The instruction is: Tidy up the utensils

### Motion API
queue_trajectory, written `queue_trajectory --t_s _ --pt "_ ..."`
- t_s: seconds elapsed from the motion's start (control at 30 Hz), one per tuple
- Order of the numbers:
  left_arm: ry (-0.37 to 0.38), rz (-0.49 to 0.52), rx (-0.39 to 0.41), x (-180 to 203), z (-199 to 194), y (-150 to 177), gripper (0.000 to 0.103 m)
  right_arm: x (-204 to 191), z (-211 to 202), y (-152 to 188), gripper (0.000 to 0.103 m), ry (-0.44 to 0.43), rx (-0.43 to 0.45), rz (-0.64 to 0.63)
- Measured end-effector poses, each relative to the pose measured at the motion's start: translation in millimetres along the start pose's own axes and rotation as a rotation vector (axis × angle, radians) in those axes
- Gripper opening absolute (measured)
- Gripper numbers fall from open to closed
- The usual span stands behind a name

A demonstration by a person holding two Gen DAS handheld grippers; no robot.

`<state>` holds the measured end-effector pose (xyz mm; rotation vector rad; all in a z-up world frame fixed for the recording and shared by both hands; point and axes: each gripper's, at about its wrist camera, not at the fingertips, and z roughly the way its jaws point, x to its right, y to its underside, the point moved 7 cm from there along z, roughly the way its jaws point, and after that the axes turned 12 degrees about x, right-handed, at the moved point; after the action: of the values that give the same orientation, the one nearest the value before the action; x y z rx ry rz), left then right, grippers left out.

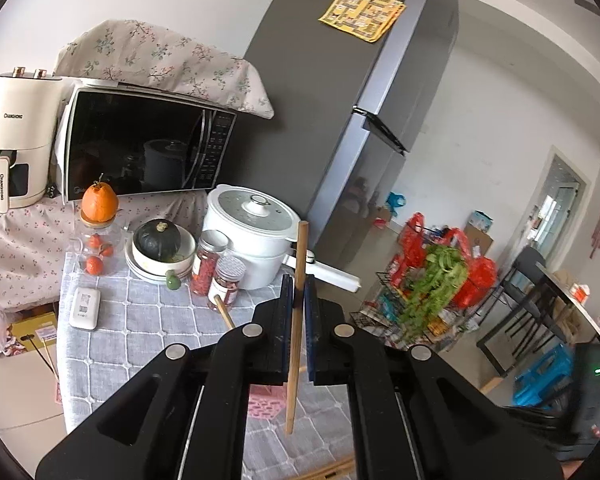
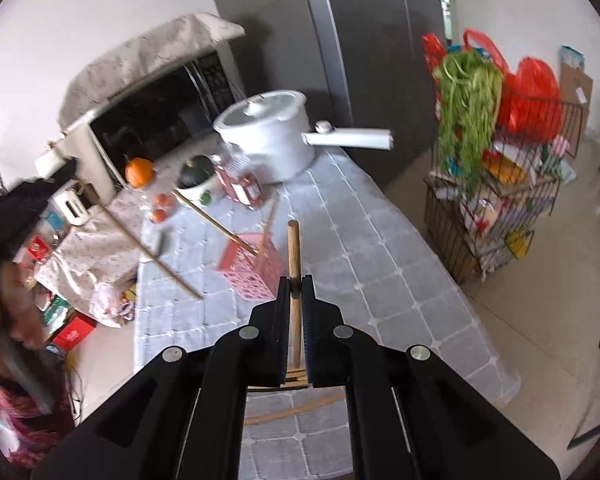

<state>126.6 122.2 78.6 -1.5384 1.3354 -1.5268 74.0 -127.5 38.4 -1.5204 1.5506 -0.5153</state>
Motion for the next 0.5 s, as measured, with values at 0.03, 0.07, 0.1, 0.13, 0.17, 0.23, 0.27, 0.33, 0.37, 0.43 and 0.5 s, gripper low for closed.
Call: queue_trajectory --t_s 0.03,0.07,0.1,0.13,0.17,0.23,0.27,0.33,0.37,0.43,0.5 --pt "-0.012 0.000 0.004 -1 6 -1 0.005 -2 -2 -2 0.006 -0.012 0.002 0.005" --pt "-0.017 -0.001 0.009 -2 9 -3 0.005 -4 -5 -9 0.006 -0.029 0.007 0.010" --pt "-0.028 -0.004 0.020 -3 16 -5 0.005 -7 -7 -15 0.006 -0.046 0.012 0.017" --pt "-0.034 -0.007 0.024 -4 20 -6 0.005 -8 -10 -20 0.006 -0.056 0.016 0.024" --pt "-0.042 -0.011 0.026 -5 26 -7 0.005 -10 -11 -27 0.006 -0.072 0.023 0.036" --pt "-0.061 -0.022 0.028 -8 40 -7 0.005 -13 -12 -37 0.006 -0.096 0.032 0.055" --pt "-0.070 -0.026 0.027 -10 46 -5 0.005 -15 -12 -44 0.006 -0.105 0.040 0.064" --pt "-0.094 -0.025 0.016 -14 63 4 0.005 -18 -9 -53 0.006 -0.114 0.052 0.068" --pt "-0.108 -0.018 -0.009 -16 74 13 0.005 -20 -5 -58 0.006 -0.119 0.055 0.074" --pt "-0.121 -0.026 -0.074 -23 87 32 0.008 -23 3 -66 0.006 -0.126 0.059 0.088" --pt "-0.140 -0.053 -0.103 -34 87 41 0.016 -25 10 -71 0.006 -0.127 0.064 0.097"
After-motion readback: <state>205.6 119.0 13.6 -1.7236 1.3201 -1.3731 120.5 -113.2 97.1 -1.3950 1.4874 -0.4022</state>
